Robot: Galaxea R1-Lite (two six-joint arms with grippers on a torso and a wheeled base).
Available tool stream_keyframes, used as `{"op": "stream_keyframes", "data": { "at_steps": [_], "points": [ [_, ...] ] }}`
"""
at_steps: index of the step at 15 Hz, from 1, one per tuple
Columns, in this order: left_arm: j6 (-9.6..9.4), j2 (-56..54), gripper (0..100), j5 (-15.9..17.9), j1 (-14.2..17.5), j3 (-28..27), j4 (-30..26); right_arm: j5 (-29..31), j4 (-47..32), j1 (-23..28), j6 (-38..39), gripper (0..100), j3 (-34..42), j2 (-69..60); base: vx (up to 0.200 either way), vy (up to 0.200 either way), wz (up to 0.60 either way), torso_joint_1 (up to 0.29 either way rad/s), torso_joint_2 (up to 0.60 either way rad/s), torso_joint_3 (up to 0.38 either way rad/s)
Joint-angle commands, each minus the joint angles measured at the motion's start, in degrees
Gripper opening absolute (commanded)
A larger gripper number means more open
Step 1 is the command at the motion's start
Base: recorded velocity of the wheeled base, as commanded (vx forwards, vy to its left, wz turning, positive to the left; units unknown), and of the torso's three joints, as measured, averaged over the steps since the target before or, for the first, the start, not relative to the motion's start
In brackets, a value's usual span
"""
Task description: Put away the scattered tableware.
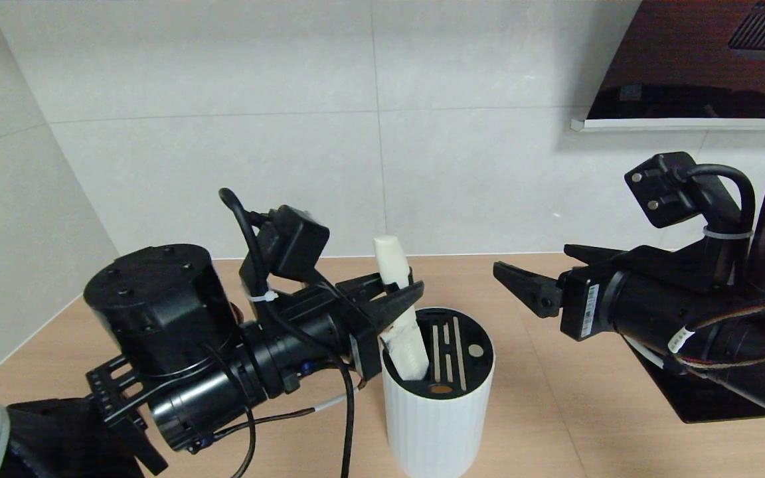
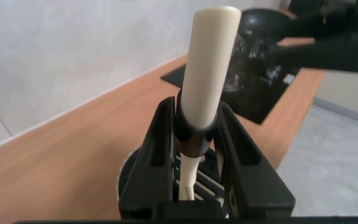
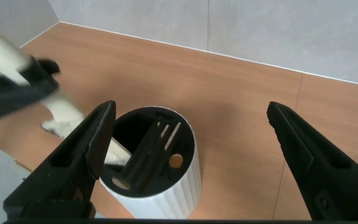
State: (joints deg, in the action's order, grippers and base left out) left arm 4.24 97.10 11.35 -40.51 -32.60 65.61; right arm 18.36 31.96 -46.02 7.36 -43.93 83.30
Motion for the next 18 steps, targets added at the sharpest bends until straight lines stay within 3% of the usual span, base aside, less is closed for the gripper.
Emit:
{"op": "stream_keyframes", "data": {
  "at_steps": [1, 7, 11, 18],
  "points": [
    [-0.02, 1.43, 0, -0.01, -0.80, 0.78, -0.04, 0.01, 0.03, -0.04, -0.07, 100, -0.01, 0.11, 0.000, 0.000, 0.00, 0.000, 0.00, 0.000],
    [-0.11, 4.06, 0, -0.01, -1.33, 1.31, 0.13, 0.01, 0.03, -0.04, -0.07, 100, -0.01, 0.11, 0.000, 0.000, 0.00, 0.000, 0.00, 0.000],
    [-1.96, 7.23, 0, -0.10, -1.68, 1.22, 0.40, 0.01, 0.03, -0.04, -0.24, 100, -0.01, 0.46, 0.000, 0.000, 0.00, 0.000, 0.00, 0.000],
    [-1.96, 11.27, 0, -2.47, -2.82, 1.22, 6.11, 0.01, 0.03, -0.04, -0.24, 100, -0.01, 0.55, 0.000, 0.000, 0.00, 0.000, 0.00, 0.000]
  ]
}}
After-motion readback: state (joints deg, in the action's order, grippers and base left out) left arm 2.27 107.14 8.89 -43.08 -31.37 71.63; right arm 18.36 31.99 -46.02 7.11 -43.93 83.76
